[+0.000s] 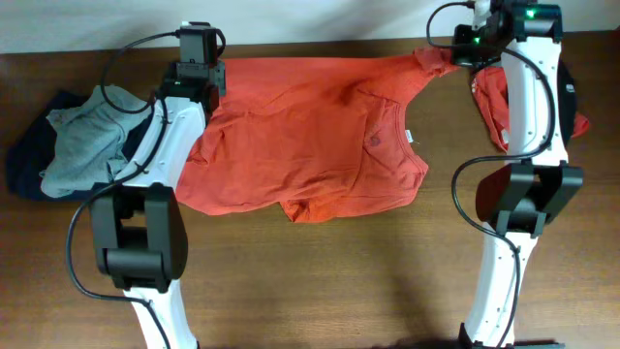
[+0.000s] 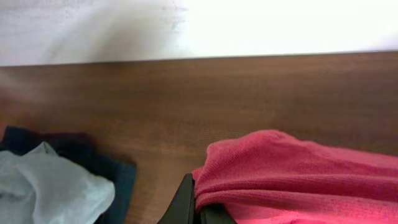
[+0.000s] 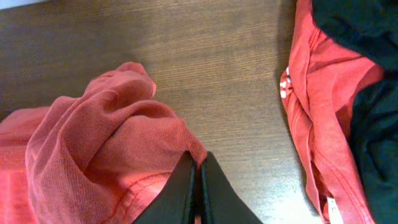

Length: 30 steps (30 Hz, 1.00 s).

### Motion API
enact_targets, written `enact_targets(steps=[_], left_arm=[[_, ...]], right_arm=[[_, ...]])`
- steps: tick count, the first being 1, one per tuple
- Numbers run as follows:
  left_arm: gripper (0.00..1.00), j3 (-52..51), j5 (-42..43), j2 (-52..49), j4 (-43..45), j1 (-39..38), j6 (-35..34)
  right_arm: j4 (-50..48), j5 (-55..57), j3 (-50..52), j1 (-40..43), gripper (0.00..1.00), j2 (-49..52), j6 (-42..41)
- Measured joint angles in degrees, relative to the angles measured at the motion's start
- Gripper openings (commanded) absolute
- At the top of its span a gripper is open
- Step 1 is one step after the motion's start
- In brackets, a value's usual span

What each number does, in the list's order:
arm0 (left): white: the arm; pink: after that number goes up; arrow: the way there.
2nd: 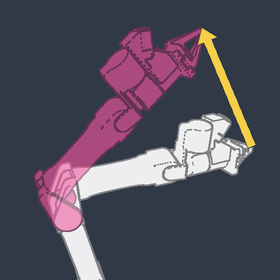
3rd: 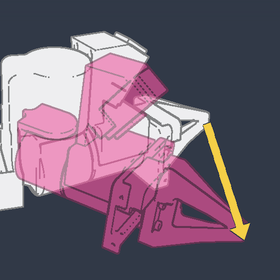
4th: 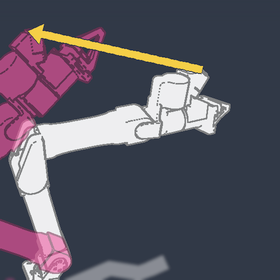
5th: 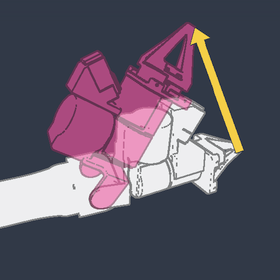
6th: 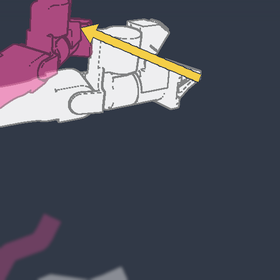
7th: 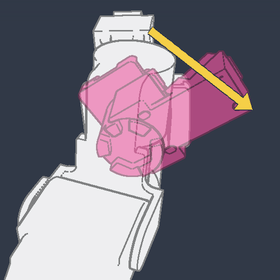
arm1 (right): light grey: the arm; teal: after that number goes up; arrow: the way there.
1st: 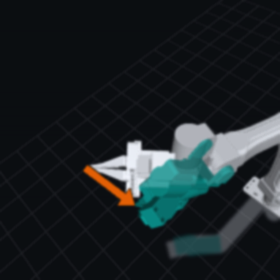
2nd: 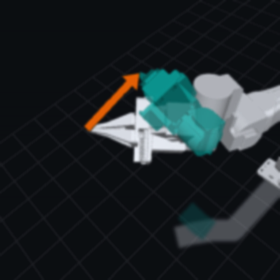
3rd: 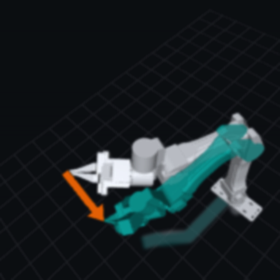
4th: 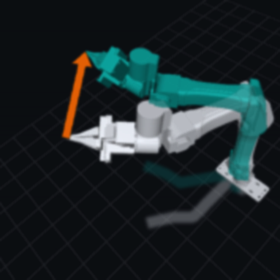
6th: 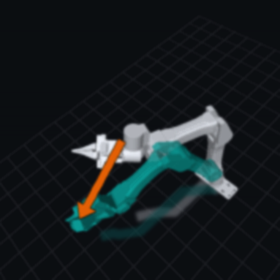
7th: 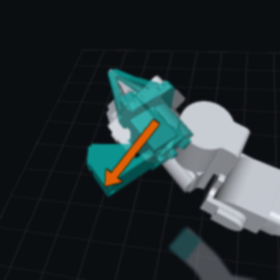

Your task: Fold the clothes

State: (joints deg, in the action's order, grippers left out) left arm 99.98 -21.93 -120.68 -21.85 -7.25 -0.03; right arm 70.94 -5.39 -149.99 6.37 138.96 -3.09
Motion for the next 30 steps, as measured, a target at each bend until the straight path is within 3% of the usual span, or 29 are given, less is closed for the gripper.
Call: enact_targets(steps=[5,17,30], left_arm=[[0.00,0.0,0.0,5.5,-3.7,0.0,0.0],[0.01,0.1,1.9,36.9,-12.7,-0.1,0.0],[0.01,0.1,2.0,62.1,-20.4,-6.0,0.0]], right_arm=[[2.8,0.0,0.2,0.0,0.04,-4.9,-0.2],[16.6,-2.2,-0.8,0.0,0.04,-38.8,-0.1],[20.9,-0.3,-0.6,0.0,0.04,-60.9,-1.5]])
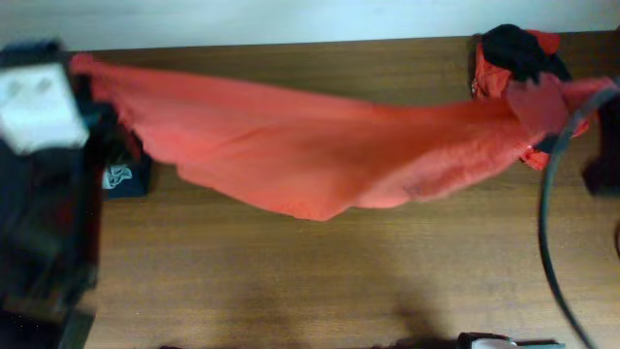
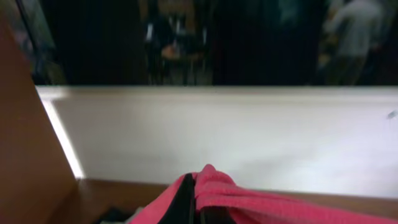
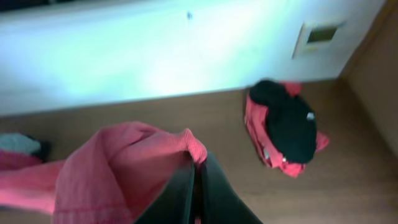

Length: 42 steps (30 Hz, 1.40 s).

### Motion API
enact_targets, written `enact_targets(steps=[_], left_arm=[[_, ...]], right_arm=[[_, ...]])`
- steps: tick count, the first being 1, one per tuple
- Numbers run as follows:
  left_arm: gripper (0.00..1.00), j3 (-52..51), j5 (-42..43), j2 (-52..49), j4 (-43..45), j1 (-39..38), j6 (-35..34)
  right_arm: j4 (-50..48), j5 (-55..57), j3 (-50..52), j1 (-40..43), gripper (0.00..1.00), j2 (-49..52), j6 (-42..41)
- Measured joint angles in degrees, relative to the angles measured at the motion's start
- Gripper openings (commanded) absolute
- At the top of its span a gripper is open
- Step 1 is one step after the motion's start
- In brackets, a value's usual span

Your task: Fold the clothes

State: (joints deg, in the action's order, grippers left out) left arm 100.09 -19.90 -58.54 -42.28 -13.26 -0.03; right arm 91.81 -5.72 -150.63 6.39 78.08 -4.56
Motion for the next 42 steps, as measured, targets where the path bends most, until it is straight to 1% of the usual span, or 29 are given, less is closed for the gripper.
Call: enact_targets(steps=[4,8,10,15,21,23,27,33,39,42], left_arm=[[0.01,0.0,0.0,7.1,-2.0,-1.1,0.0],[0.01,0.1,0.6,11.9,-4.0,-1.2,-0.1],[0.01,0.1,1.0,13.0,-4.7,-1.2,-0.2],[0.01,0.1,1.5,13.0,-5.6,-1.2,-0.5],[0.01,0.1,1.4,10.3,-5.6,-1.2,-0.9],[0.01,0.1,1.0,8.2,-5.5,-1.2,-0.9],[0.01,0.1,-1.8,0.9,-5.6,-1.4,-1.1],[0.01,-0.1,-5.6,-14.1,-5.5,-0.5,-1.1],[0.00,-0.2,-6.1,-25.8,-4.7,1.7,-1.1],[0.01,-0.2,-6.0,-31.4,-2.8,2.4,-1.3]], right_arm=[[-0.1,0.1,-0.1,0.0,0.04,-7.2,-1.3],[0.0,0.1,-0.3,0.0,0.04,-13.0,-2.1],[0.0,0.1,-0.4,0.0,0.04,-14.3,-2.4],[-0.1,0.2,-0.4,0.0,0.04,-15.6,-2.8],[-0.1,1.8,-0.3,0.0,0.04,-14.1,-2.6],[-0.1,2.1,-0.2,0.0,0.04,-12.6,-2.3],[0.1,2.4,0.8,0.0,0.04,-7.5,-1.4],[2.2,2.7,1.9,0.0,0.04,6.1,-0.1],[2.2,2.7,2.4,0.0,0.04,20.2,0.5],[0.6,2.7,2.5,0.0,0.04,26.7,0.6]])
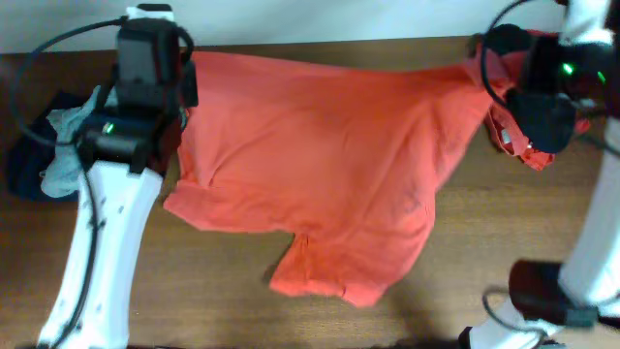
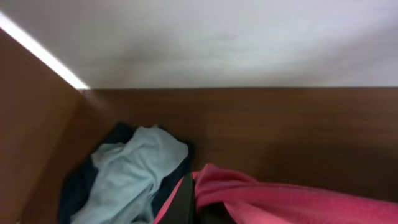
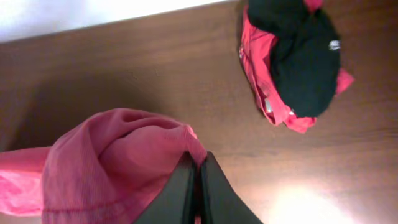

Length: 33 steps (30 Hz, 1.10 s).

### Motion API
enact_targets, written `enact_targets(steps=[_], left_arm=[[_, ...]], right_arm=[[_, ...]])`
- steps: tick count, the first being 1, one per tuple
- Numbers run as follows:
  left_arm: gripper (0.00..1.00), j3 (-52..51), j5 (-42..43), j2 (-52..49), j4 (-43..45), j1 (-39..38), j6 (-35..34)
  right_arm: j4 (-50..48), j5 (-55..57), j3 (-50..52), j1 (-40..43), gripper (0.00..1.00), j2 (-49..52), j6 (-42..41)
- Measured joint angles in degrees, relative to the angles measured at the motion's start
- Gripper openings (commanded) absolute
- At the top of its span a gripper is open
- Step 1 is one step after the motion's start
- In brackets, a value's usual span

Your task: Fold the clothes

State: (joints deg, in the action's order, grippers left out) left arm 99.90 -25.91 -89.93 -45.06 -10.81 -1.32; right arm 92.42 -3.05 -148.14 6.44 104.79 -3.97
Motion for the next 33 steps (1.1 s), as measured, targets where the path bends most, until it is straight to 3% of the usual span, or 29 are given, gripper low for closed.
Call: enact_targets(steps=[14,16,18,19,21,22,26,33], left_arm=[[0.01,0.0,0.4,-23.5,16.2,1.0,-0.3],[0.12,0.0,0.4,-26.4,18.9,1.1,-0.2],[0.40,0.0,0.4,-29.0,21.9,1.1,-0.2],[0.59,0.0,0.3,-30.3,23.4,1.2,-0.2],[0.92,0.0,0.3,-32.1,25.6,1.4,-0.4],[0.99,0.0,0.4,-33.0,26.5,1.5,-0.4],[0.99,0.0,1.0,-34.1,24.9,1.8,-0.7],[0.99,3.3,2.4,-33.7,14.1,2.3,-0.6]], right_arm=[[-18.2,-1.9,0.1,0.0,0.04,28.2,0.1],[-21.2,-2.1,0.1,0.0,0.04,30.8,0.1],[-24.5,-2.2,0.1,0.0,0.07,32.7,0.1],[-25.9,-2.2,0.1,0.0,0.23,33.6,0.1],[-28.0,-2.1,0.1,0.0,0.99,34.9,0.0],[-28.7,-2.1,0.1,0.0,0.99,35.3,0.1],[-29.4,-1.0,0.1,0.0,0.98,35.8,-0.6],[-23.0,-0.8,-2.3,0.0,0.99,35.6,-3.6]])
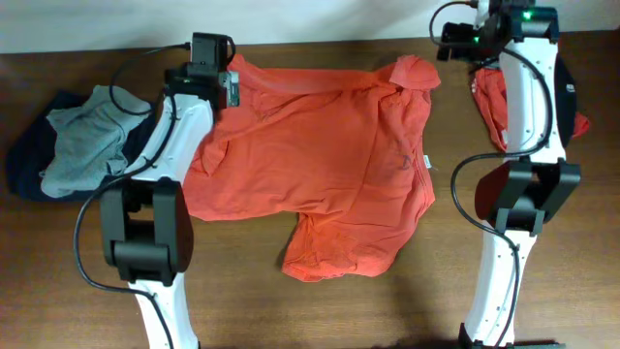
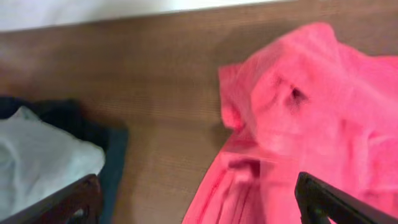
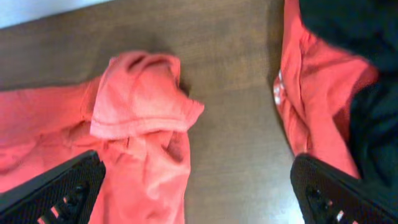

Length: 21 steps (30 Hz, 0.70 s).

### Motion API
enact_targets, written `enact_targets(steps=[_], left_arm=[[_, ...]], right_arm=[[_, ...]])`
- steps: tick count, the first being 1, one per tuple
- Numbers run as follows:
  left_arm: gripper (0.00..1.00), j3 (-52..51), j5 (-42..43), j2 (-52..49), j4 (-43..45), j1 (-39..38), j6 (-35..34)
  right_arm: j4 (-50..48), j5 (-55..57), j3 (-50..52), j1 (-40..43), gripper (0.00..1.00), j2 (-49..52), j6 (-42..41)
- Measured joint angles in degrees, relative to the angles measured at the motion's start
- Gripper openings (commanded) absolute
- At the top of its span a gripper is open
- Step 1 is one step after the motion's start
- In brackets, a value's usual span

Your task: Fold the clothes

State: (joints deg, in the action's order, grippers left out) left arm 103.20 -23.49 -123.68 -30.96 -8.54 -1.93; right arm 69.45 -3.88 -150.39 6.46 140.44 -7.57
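Observation:
An orange-red T-shirt [image 1: 320, 165] lies spread on the brown table [image 1: 291, 301], its hem bunched at the front. My left gripper [image 1: 229, 87] hovers at the shirt's back-left corner, open and empty. In the left wrist view its fingers [image 2: 68, 202] stand wide apart over that crumpled corner [image 2: 298, 106]. My right gripper [image 1: 453, 44] is open beside the back-right sleeve [image 3: 143, 93], which lies free between table and fingers [image 3: 62, 186].
A grey and navy heap of clothes [image 1: 68, 145] sits at the left edge, seen also in the left wrist view as pale cloth [image 2: 37, 155]. A red and black pile [image 1: 572, 107] lies at the right, close to the right gripper [image 3: 323, 93].
Both grippers have opened and let go of the shirt's back corners. The shirt, held taut above the table before, now lies flat, and both arms sit low at the back edge.
Both grippers were shut on the rumpled shirt's back corners on the table. Then the shirt hung stretched between them high in the air. Then it was lower and spread wide. Now it lies smoother on the table, released.

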Motion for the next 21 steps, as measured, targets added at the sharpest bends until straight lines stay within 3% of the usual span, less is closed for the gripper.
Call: enact_targets(steps=[4,11,16,21], left_arm=[[0.99,4.3,1.6,2.8,-8.1,0.0,0.0],[0.99,10.2,6.4,17.2,-21.0,0.0,-0.7],[0.99,11.5,7.8,28.6,-32.5,0.0,-5.1],[0.99,11.9,8.3,31.8,-44.4,0.0,-11.5]], right_arm=[[6.0,-0.4,-1.4,0.1,0.99,-2.1,-1.7],[17.0,-1.2,-2.8,0.1,0.99,-12.5,-3.1],[25.8,-1.4,-3.9,0.1,0.99,-21.9,-3.2],[27.5,-2.1,-3.1,0.1,0.99,-29.2,-3.2]])
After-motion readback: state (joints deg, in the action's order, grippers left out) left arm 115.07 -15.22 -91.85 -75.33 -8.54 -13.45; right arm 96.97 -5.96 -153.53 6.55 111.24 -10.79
